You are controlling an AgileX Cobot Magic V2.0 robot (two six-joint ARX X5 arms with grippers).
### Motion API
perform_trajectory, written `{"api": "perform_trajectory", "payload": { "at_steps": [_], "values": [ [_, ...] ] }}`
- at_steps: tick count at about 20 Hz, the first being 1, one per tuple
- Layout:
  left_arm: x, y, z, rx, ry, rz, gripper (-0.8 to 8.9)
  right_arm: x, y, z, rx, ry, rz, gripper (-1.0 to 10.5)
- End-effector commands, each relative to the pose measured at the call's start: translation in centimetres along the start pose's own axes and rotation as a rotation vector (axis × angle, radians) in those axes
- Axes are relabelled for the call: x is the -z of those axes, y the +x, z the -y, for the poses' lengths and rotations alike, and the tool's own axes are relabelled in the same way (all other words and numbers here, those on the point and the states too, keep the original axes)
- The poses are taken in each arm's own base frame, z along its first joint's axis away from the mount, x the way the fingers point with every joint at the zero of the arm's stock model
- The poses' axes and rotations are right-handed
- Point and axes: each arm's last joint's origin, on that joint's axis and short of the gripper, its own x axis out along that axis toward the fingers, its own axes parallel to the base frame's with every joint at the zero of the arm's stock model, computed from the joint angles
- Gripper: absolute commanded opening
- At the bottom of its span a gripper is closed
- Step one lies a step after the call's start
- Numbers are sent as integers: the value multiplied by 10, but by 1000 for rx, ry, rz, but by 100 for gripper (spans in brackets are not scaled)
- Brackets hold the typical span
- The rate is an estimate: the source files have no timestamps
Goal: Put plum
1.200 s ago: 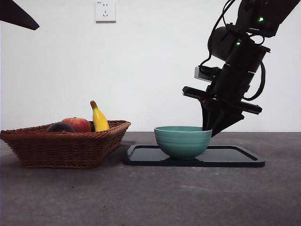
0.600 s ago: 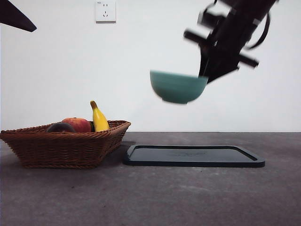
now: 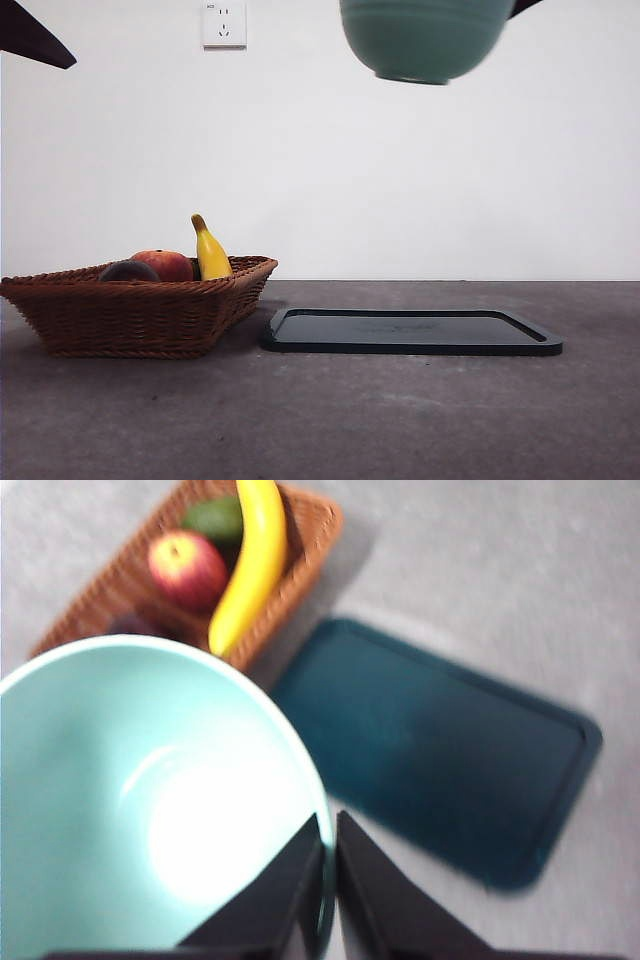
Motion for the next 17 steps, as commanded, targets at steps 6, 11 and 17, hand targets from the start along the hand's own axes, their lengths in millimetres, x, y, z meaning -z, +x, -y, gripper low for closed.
{"api": "perform_trajectory", "payload": {
  "at_steps": [6, 11, 17],
  "values": [
    [-4, -2, 2, 3, 23, 9, 428, 48, 46, -6, -45, -29, -126, 12],
    [-5, -2, 2, 3, 23, 10, 428, 83, 87, -3, -59, 3, -172, 12],
    [-4, -2, 2, 4, 22, 9, 428, 101, 125, -2, -55, 1, -288, 12]
  ]
}}
